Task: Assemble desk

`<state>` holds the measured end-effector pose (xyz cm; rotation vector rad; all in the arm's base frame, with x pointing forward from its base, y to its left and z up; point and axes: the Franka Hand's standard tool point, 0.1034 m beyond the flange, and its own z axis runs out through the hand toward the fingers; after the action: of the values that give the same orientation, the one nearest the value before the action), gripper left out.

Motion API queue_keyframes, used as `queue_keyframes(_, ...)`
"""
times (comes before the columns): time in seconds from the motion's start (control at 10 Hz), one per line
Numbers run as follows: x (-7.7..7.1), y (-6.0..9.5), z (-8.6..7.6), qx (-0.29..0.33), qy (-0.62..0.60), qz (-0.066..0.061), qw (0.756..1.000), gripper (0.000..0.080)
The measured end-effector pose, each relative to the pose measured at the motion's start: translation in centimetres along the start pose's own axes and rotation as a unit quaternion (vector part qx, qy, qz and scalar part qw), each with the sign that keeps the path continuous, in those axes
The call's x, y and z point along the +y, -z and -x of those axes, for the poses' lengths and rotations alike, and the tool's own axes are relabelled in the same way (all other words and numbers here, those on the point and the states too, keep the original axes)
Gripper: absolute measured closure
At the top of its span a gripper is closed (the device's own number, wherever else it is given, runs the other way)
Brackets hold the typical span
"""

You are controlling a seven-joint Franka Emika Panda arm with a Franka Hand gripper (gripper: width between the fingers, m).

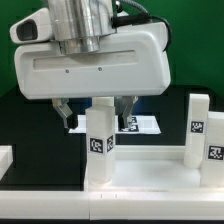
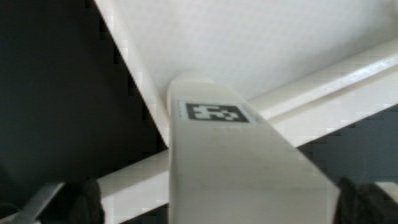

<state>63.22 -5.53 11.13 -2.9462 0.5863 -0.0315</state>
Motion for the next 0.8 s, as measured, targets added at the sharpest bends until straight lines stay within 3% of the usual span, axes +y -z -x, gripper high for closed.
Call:
queue_keyframes(0.2, 0.03, -0.01, 0.00, 0.000, -0.005, 0.000, 1.000, 0.0423)
queue_keyframes(0.3, 0.12, 0.01, -0.06, 0.001, -0.006, 0.001, 1.000, 0.0514)
queue_keyframes(0.6, 0.15, -0.03, -0.07, 0.001, -0.127, 0.001, 0.992, 0.0514)
queue_keyframes(0.8, -0.40, -0.13, 0.12, 0.004, -0.356, 0.003, 0.935, 0.0514)
